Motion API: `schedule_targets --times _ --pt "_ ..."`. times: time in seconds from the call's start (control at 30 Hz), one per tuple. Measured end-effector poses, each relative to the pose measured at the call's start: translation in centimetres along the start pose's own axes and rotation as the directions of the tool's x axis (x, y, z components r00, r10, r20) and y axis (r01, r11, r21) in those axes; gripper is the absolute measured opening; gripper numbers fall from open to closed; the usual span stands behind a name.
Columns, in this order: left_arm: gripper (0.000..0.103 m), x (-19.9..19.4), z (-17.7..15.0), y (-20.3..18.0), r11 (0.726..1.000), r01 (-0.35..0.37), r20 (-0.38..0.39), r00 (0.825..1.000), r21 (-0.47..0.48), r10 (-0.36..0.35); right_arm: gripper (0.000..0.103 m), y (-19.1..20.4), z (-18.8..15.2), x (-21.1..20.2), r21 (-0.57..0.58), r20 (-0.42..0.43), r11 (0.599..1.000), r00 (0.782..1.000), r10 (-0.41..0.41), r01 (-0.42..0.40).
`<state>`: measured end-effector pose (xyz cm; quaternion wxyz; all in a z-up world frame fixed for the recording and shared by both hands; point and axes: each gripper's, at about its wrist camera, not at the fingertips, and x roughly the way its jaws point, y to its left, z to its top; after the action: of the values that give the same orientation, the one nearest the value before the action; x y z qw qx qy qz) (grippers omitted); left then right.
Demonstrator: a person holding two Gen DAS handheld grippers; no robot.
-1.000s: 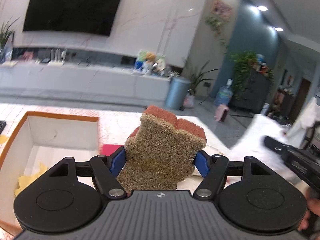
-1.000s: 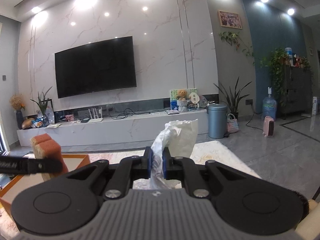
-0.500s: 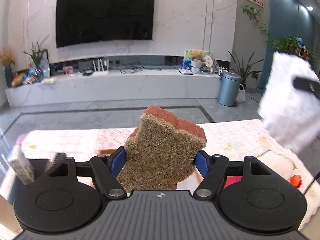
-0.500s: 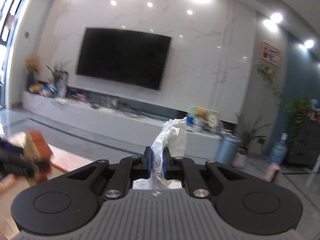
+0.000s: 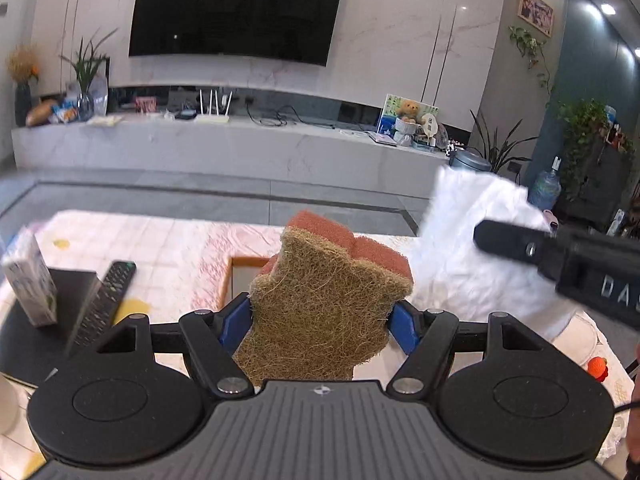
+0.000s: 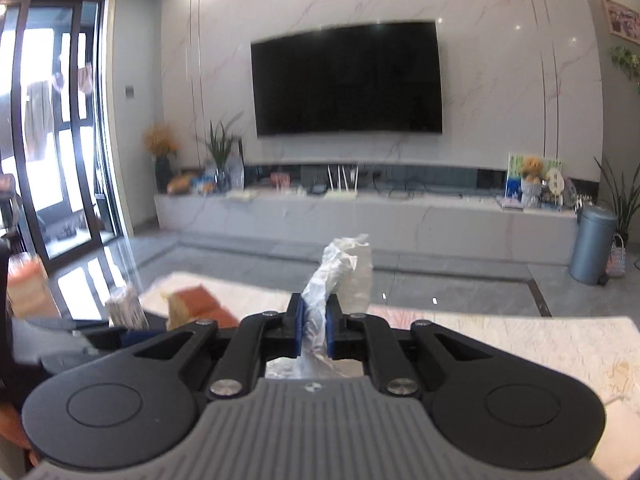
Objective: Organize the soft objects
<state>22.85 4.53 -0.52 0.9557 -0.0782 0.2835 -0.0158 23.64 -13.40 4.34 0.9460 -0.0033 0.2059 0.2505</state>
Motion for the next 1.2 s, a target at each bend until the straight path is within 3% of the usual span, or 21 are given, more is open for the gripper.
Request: schedule_targets --times 0.27,0.47,0.67,0.83,1.0,1.1,1.2 --pt "0.082 2.9 -1.8 1.8 0.998 0.021 -0.031 0.999 -0.056 -0.022 0.009 -0.4 -1.2 2.3 0.045 -0.036 0.999 0.999 0.022 -0.020" --pt "0.083 4.6 -2.9 2.7 0.998 -0.009 -0.062 0.998 -0.065 0.005 0.009 0.5 -2.0 4.1 0.006 -0.060 1.000 0.998 0.008 -0.008" --pt "0.087 4.6 -2.8 3.9 0.993 0.062 -0.096 0.993 -0.103 -0.072 0.010 1.3 -2.4 4.5 -0.007 -0.071 1.000 0.997 0.009 -0.010" --pt "0.090 4.0 -2.9 4.5 0.985 0.102 -0.070 0.991 -0.135 -0.113 0.010 2.4 -2.6 4.4 -0.055 -0.073 0.998 0.997 -0.004 0.000" --pt "0.097 3.9 -2.8 4.4 0.966 0.091 -0.063 0.992 -0.241 -0.109 0.010 2.7 -2.2 3.7 -0.085 -0.083 0.996 0.996 -0.022 0.015" --pt "0.100 2.8 -3.4 3.3 0.985 0.067 0.006 0.998 -0.158 -0.067 0.010 3.0 -1.9 2.7 -0.111 -0.082 0.993 0.996 -0.040 0.031" --pt "0.103 2.2 -3.6 2.7 0.985 0.107 0.040 0.994 -0.136 -0.103 0.010 3.1 -1.4 1.7 -0.147 -0.097 0.988 0.993 -0.067 0.052"
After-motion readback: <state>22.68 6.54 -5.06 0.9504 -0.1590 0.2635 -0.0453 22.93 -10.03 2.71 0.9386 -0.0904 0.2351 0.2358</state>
